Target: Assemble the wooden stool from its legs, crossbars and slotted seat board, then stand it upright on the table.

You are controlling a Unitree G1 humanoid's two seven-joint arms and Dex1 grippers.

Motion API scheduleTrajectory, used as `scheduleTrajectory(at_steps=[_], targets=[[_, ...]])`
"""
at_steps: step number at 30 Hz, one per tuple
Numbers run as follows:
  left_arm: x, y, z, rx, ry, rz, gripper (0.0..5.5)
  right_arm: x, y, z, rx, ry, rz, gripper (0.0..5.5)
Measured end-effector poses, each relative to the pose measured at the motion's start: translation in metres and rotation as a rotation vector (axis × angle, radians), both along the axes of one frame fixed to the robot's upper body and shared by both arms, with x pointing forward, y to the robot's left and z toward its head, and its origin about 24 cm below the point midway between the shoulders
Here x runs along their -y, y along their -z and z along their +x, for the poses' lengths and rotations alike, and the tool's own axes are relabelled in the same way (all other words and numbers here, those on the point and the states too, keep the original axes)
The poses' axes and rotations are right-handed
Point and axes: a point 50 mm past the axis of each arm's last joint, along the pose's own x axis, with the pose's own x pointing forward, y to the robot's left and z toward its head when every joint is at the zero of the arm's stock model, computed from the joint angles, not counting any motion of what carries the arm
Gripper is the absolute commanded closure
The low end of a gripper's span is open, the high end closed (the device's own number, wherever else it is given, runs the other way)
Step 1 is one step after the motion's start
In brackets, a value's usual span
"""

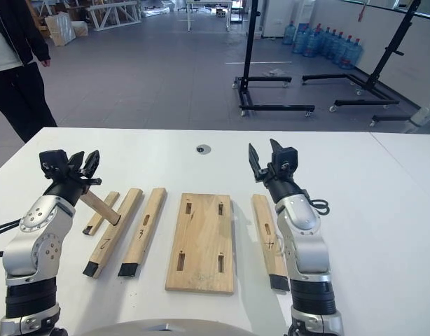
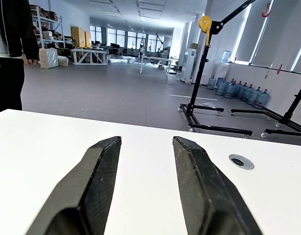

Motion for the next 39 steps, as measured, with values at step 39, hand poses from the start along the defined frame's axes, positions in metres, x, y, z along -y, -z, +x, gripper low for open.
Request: scheduleTrajectory(at_steps=[39], targets=[[-0.033, 0.030, -0.067, -0.500, 0.759, 0.310, 2.08, 0.009, 0.015, -0.028, -0.040, 0.122, 0.045, 2.68]])
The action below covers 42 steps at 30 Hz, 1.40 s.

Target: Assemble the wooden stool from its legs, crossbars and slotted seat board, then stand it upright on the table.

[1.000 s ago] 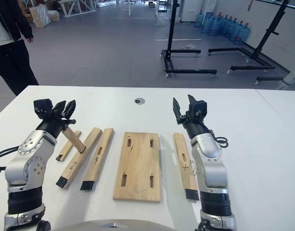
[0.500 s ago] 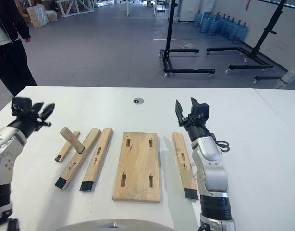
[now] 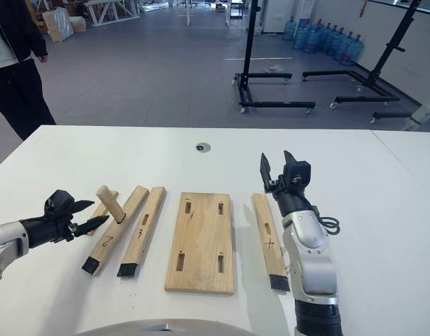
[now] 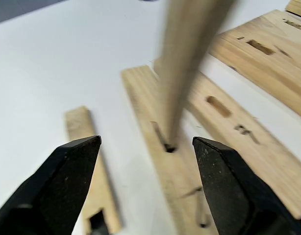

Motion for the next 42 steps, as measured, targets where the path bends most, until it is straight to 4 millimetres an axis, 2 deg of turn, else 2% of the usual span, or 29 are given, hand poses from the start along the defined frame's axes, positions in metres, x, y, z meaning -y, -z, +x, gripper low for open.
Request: scheduleTrajectory(at_steps=[2, 9, 14, 22, 30, 35, 42], targets=[[0.007, 0.003, -0.008, -0.055, 0.039, 0.003, 2.08, 0.000, 0.000, -0.001, 0.002, 0.007, 0.006, 2.68], [0.003, 0.009, -0.003, -0.087, -0.019, 0.111, 2.08, -0.004, -0.002, -0.001, 0.011, 0.009, 0.023, 2.68], [0.026, 0.015, -0.010, -0.086, 0.016, 0.084, 2.08, -0.007, -0.001, -0.002, 0.006, -0.005, 0.022, 2.68], [0.021, 0.023, -0.006, -0.072, -0.037, 0.151, 2.08, -0.008, 0.000, -0.002, 0.003, -0.017, 0.018, 2.68], [0.024, 0.022, -0.001, -0.059, -0.036, 0.146, 2.08, -0.008, 0.000, -0.002, 0.004, -0.018, 0.025, 2.68], [0.020, 0.022, 0.001, -0.080, -0.113, 0.187, 2.08, -0.008, 0.002, -0.004, -0.006, -0.014, 0.025, 2.68], [0.033, 0.013, -0.001, -0.106, -0.139, 0.164, 2.08, -0.007, 0.004, -0.004, -0.022, -0.014, 0.029, 2.68]])
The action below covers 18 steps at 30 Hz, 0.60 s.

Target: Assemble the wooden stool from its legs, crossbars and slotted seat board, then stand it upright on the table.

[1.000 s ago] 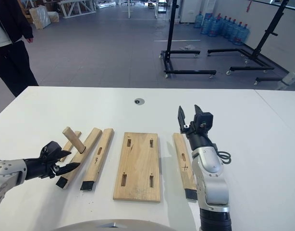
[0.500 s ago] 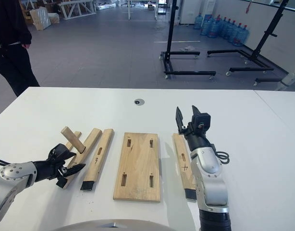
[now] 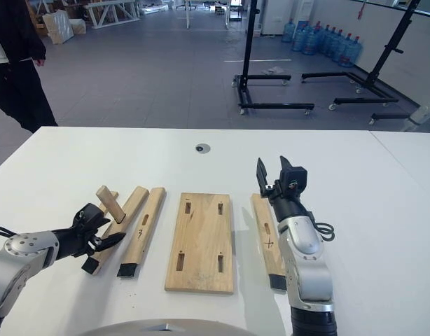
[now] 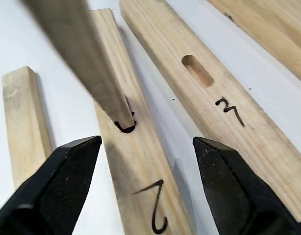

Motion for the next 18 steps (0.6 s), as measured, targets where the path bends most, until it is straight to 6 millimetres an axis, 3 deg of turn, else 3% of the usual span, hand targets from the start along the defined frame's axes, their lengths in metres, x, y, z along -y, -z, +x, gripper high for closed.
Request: scheduleTrajectory(at_steps=[18], targets=[[-0.0016, 0.0030, 0.0019, 0.052, -0.156, 0.046, 2.08, 0.0042, -0.0002, -0.0003, -0.007, 0.001, 0.006, 2.68]])
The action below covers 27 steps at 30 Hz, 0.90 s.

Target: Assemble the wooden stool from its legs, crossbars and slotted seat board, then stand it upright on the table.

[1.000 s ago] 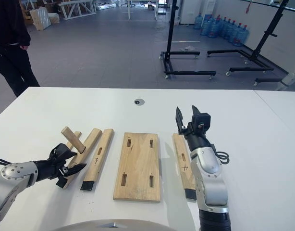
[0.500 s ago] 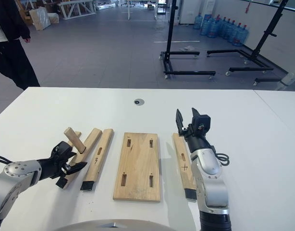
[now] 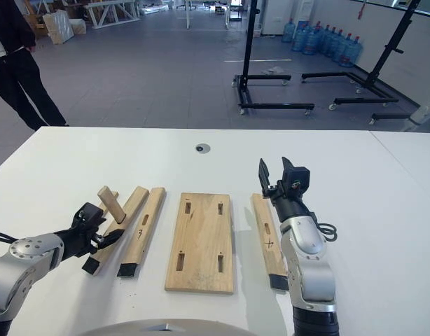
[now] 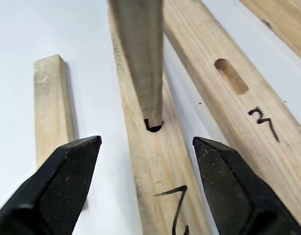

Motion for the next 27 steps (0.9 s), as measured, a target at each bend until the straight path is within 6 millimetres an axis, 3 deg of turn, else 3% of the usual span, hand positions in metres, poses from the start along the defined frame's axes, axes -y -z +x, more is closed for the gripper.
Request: scheduleTrajectory(at_steps=[10, 20, 27], targets=[[-0.002, 0.015, -0.013, -0.080, -0.021, -0.020, 2.08, 0.001, -0.002, 0.002, -0.008, -0.014, -0.011, 2.68], [-0.002, 0.023, -0.014, -0.079, -0.019, -0.037, 3.43, 0.000, -0.003, 0.003, -0.016, -0.025, -0.010, 2.68], [-0.007, 0.025, -0.011, -0.048, -0.029, -0.029, 3.45, -0.001, -0.003, 0.003, -0.015, -0.031, -0.010, 2.68]])
